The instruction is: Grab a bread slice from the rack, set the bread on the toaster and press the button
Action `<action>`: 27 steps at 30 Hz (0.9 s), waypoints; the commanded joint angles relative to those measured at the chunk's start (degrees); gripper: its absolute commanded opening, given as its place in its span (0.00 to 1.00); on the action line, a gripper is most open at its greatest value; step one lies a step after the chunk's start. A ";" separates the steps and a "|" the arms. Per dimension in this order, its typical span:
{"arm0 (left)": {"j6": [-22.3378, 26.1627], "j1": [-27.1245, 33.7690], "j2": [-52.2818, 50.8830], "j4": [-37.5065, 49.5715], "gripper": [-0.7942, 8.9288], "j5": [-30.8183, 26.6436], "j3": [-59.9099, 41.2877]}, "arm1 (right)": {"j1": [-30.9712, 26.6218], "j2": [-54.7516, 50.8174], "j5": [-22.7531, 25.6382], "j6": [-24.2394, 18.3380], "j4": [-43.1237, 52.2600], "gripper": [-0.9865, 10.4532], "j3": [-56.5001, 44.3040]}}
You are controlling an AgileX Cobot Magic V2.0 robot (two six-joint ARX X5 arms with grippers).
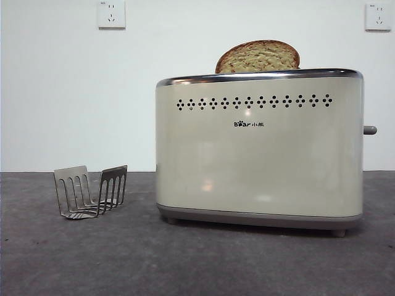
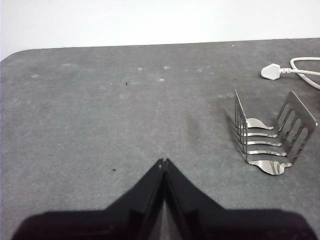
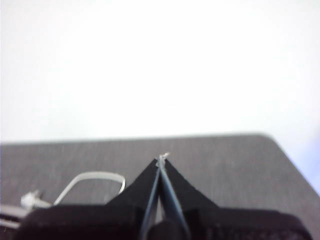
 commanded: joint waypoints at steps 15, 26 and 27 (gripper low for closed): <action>-0.35 0.20 0.98 0.57 0.08 -0.13 -0.57 | 0.15 -30.08 0.24 -1.01 23.26 0.09 -50.88; -0.33 0.20 1.14 0.57 0.08 -0.13 -0.57 | 0.17 -37.03 0.24 -2.75 16.79 0.09 -56.22; -0.33 0.20 1.11 0.57 0.08 -0.13 -0.57 | 0.17 -37.03 0.24 -2.75 16.26 0.09 -56.22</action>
